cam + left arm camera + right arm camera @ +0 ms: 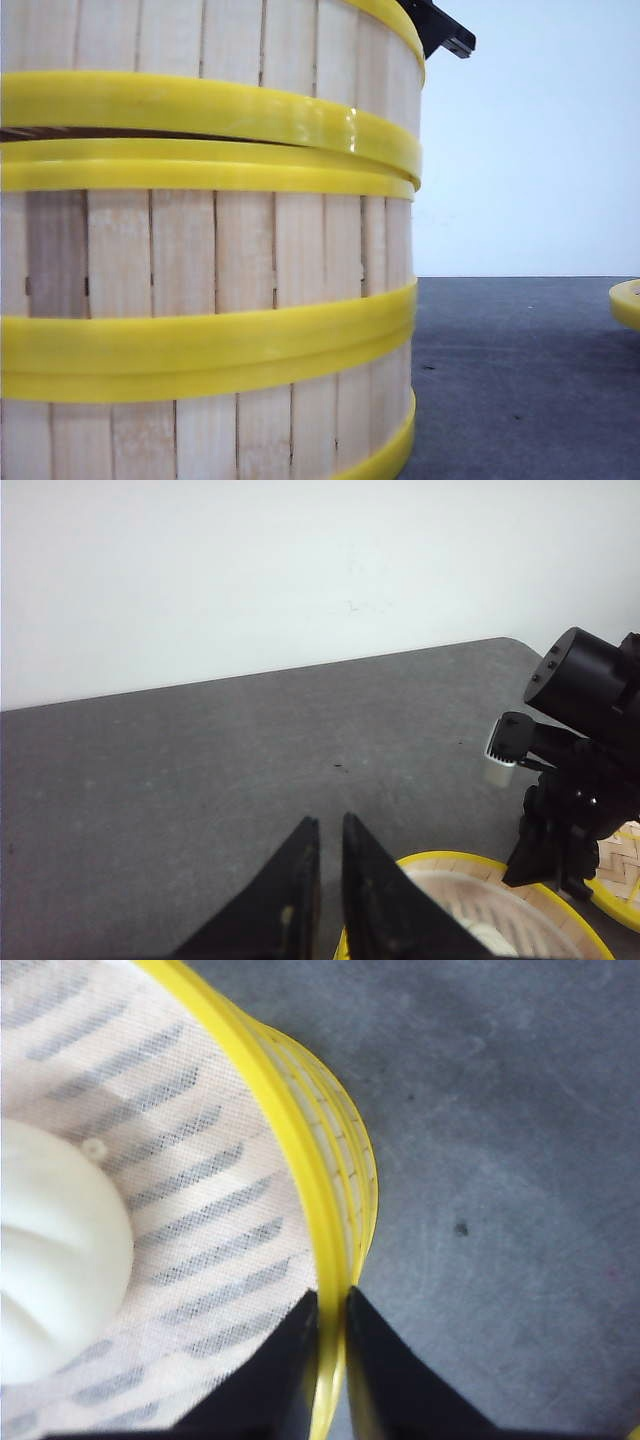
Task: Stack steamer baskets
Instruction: 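Lower the held basket onto the top of the stack and align it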
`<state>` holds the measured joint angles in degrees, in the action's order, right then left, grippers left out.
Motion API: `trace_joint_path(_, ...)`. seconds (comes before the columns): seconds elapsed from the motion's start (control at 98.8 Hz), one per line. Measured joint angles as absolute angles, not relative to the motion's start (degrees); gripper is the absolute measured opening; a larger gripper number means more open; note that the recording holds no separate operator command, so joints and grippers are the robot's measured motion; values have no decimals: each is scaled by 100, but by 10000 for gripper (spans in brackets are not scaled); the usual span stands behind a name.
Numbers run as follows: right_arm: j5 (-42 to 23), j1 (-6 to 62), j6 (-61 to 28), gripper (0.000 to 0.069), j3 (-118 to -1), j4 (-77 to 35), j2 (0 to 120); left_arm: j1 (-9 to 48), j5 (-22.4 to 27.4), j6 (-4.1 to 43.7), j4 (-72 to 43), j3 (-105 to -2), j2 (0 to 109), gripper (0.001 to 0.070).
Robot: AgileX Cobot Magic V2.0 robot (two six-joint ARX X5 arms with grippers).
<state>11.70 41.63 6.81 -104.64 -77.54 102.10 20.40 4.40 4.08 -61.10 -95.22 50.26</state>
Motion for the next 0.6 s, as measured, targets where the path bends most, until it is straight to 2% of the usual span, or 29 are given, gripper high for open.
trace_joint_path(0.142,897,4399,661,22,-10468,-7754,10175,2040,440,408,-6110,-9522,5026,14)
trace_joint_path(0.597,950,4429,642,22,-10471,-7754,10175,2117,440,405,-6110,-9522,5024,14)
